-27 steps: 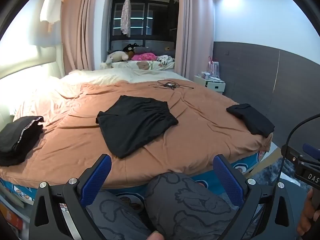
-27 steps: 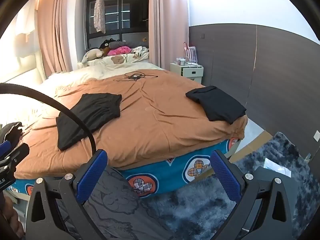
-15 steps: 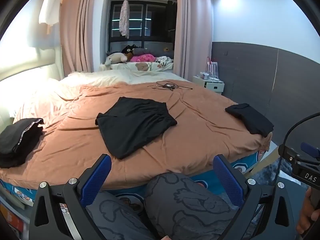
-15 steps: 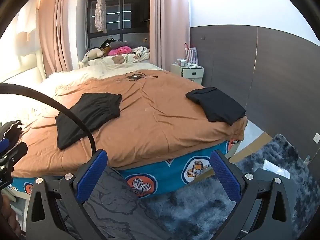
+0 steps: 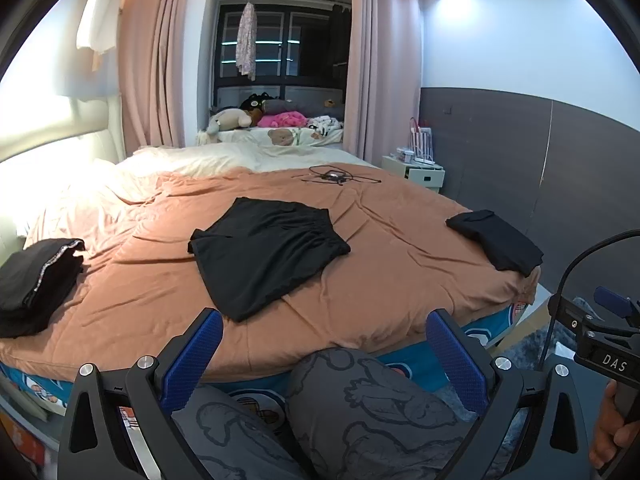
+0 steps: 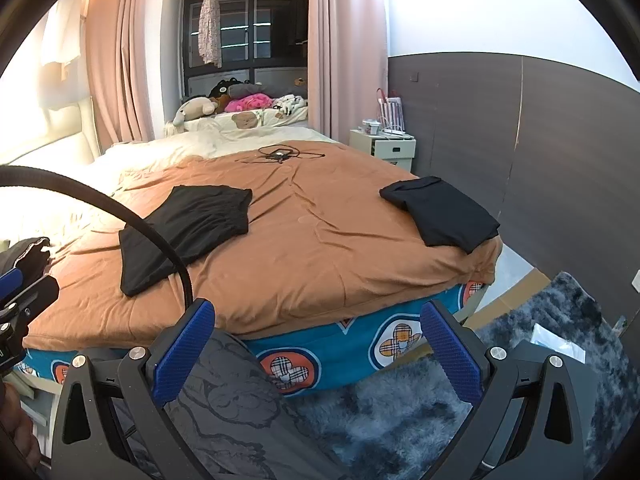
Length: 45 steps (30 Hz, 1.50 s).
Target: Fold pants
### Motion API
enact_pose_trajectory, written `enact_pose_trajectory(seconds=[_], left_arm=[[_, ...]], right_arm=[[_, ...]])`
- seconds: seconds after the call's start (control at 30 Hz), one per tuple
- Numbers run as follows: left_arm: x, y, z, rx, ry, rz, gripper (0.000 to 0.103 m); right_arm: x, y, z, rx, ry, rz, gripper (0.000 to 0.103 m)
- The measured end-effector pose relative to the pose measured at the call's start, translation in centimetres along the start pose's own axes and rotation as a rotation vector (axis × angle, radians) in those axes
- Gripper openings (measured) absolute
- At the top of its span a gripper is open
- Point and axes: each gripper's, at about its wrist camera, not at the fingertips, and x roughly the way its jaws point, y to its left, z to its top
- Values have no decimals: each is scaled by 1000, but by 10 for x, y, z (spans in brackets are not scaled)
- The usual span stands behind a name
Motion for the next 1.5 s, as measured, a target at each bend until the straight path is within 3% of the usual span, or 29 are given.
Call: enact_pose_trajectory(seconds=[1.5], left_arm=[[-10,11,-5,-27,-31,2,103]], right_arm=[[-3,2,-4,-20,-10,30,103]])
